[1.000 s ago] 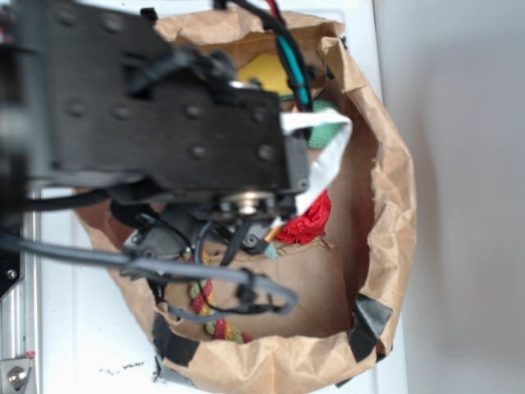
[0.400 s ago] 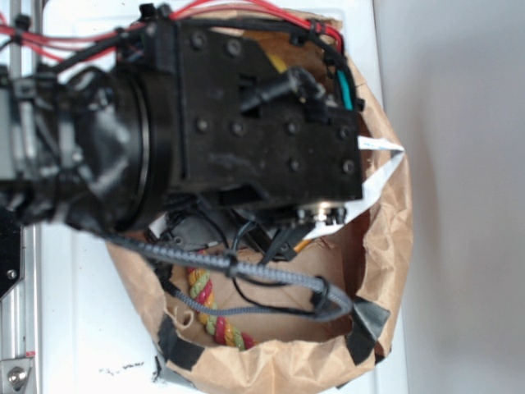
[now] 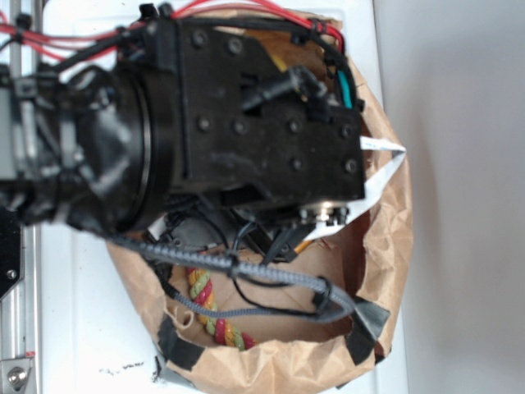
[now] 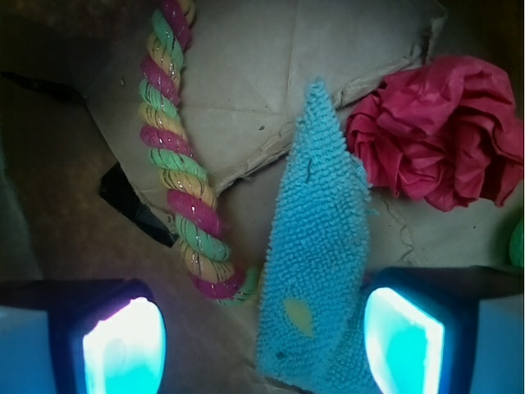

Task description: Grab the multicolored rope.

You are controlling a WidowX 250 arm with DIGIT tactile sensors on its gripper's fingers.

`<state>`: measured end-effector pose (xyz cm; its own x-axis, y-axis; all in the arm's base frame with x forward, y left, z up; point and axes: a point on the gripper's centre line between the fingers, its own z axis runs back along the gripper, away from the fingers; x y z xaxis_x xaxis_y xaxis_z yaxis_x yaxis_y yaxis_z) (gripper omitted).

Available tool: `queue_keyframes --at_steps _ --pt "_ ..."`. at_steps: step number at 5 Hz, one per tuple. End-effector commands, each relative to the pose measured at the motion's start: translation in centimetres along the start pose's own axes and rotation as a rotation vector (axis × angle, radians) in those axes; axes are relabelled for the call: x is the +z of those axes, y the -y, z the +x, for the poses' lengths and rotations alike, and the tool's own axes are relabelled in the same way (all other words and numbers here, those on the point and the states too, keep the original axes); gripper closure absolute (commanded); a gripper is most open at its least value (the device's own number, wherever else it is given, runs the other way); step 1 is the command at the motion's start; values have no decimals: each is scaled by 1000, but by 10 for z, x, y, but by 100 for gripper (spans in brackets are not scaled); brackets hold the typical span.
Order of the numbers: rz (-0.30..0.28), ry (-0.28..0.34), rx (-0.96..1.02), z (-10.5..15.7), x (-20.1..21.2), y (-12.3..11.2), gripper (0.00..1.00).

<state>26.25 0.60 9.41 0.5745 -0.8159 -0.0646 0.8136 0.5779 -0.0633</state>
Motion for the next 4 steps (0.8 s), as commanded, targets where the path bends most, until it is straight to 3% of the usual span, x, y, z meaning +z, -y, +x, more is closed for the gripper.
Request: queue_keyframes --at_steps 1,4 --pt "65 21 -84 7 8 9 0" --pt "85 36 -391 25 -8 36 0"
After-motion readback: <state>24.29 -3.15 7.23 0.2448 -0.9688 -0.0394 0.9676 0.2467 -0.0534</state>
